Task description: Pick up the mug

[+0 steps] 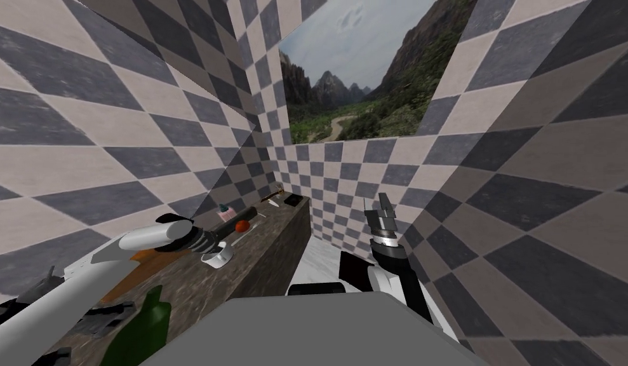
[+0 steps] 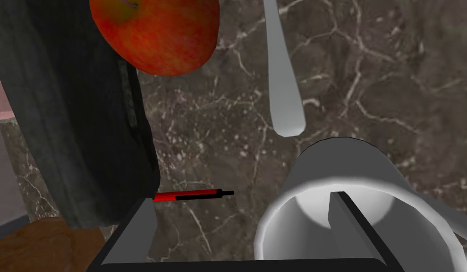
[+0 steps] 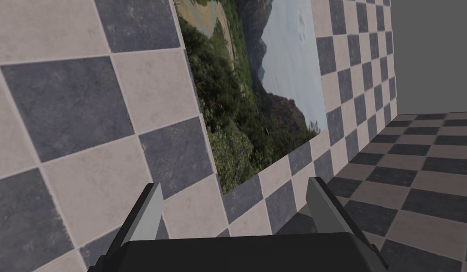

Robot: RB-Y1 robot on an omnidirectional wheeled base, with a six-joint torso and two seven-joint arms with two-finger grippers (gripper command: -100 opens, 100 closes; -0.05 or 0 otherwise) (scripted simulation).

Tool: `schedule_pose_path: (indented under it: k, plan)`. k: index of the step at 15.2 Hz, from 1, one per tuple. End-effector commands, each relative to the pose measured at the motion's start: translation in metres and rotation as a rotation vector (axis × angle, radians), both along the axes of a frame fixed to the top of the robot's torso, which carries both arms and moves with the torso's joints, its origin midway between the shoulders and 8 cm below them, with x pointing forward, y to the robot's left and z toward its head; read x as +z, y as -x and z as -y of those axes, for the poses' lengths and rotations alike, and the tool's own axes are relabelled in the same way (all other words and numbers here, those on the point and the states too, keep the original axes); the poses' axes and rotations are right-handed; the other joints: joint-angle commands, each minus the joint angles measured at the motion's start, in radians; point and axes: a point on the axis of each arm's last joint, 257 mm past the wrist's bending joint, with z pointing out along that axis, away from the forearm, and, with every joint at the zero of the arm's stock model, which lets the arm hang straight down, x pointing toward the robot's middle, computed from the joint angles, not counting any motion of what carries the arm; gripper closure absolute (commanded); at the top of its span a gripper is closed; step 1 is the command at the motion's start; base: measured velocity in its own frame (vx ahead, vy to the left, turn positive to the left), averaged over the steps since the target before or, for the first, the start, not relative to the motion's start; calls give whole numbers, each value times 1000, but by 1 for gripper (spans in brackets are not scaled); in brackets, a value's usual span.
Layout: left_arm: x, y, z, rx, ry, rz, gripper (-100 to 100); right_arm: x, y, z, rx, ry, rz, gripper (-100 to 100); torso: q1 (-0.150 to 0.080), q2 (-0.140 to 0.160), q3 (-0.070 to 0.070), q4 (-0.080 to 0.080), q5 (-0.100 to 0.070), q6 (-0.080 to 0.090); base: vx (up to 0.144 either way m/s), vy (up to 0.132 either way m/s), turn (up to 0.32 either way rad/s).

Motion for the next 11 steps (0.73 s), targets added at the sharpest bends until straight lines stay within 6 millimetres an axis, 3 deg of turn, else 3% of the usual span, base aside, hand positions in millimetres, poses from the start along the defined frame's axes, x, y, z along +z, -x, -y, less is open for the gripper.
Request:
schedule_pose_path:
  k: [1, 11]
  plan:
    - [-3, 11, 0, 13, 19, -38, -100, 0, 0, 0, 0, 0, 0, 0, 0, 0, 0, 0, 0, 0, 18, 16, -45]
    - [-2, 64, -2, 122, 141, -219, -100, 0, 0, 0, 0, 0, 0, 0, 0, 0, 0, 0, 0, 0, 22, 19, -76]
